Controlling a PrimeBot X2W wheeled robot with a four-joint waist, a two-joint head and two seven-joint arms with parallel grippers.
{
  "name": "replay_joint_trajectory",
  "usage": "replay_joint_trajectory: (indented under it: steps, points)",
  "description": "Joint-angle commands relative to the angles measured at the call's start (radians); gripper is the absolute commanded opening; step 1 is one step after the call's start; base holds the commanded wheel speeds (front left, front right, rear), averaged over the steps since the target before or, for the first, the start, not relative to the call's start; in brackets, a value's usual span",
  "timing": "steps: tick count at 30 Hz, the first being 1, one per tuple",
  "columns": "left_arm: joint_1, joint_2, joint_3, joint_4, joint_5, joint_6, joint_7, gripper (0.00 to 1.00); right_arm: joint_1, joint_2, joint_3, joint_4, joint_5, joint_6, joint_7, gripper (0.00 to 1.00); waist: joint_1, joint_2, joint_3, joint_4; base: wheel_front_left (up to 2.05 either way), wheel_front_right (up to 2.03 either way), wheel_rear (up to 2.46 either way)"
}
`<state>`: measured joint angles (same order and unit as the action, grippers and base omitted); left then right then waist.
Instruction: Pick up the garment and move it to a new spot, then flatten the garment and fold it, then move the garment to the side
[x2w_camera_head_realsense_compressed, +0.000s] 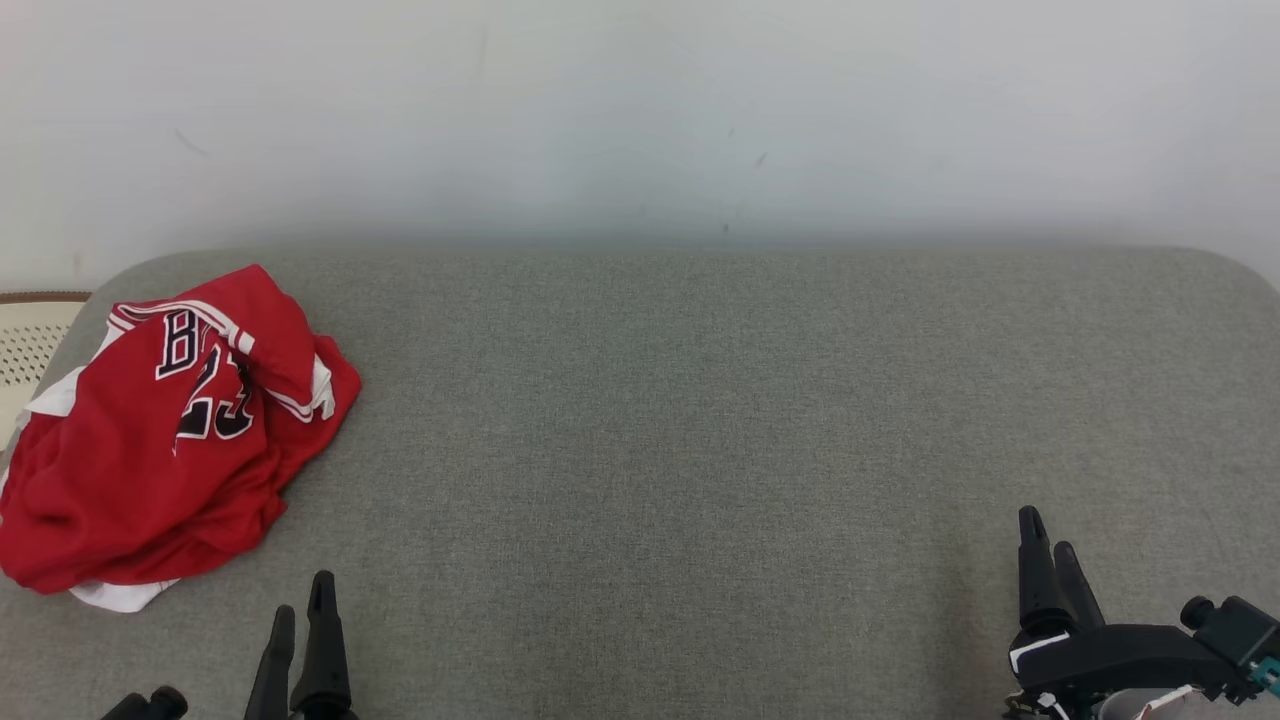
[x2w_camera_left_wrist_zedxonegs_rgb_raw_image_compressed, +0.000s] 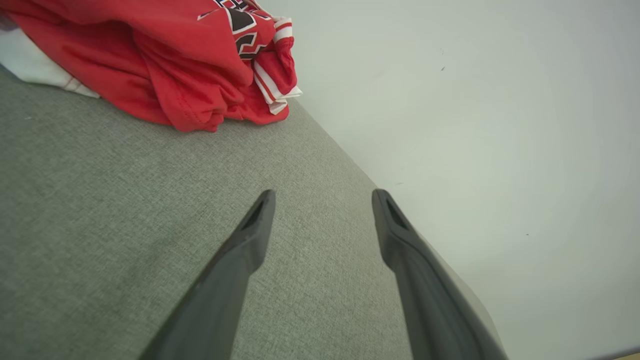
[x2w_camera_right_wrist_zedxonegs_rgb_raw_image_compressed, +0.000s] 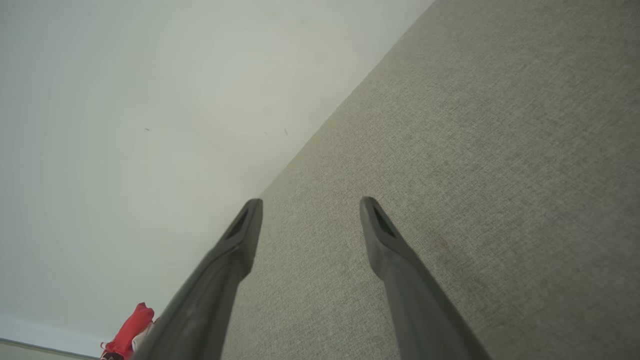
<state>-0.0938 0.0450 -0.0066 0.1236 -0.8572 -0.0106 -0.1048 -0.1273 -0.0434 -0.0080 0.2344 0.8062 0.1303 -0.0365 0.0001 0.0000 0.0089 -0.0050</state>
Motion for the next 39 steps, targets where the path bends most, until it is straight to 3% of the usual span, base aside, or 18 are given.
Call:
replay_joint_trajectory:
  steps: [1, 7, 22, 39]
  points:
    - [0.006, 0.006, 0.001, -0.024, 0.06, 0.01, -0.011, 1.0, -0.001, -0.008, 0.012, -0.02, -0.057, 0.0, -0.014, 1.0, 0.0, 0.0, -0.001, 0.0, 0.0, 0.0, 0.0]
    - [0.019, 0.016, -0.012, -0.047, 0.179, 0.042, -0.026, 1.0, 0.001, -0.008, 0.035, -0.03, -0.176, 0.0, -0.036, 1.0, 0.0, 0.0, -0.004, -0.002, 0.0, 0.0, 0.0]
    - [0.041, 0.039, -0.027, -0.089, 0.349, 0.1, -0.059, 1.0, 0.004, -0.008, 0.085, -0.045, -0.375, 0.0, -0.084, 1.0, 0.0, 0.0, -0.009, -0.002, 0.0, 0.0, 0.0]
    - [0.065, 0.069, -0.05, -0.084, 0.508, 0.104, -0.095, 1.0, 0.003, -0.009, 0.137, -0.007, -0.548, 0.0, -0.135, 1.0, 0.0, 0.0, -0.022, -0.001, 0.0, 0.0, 0.0]
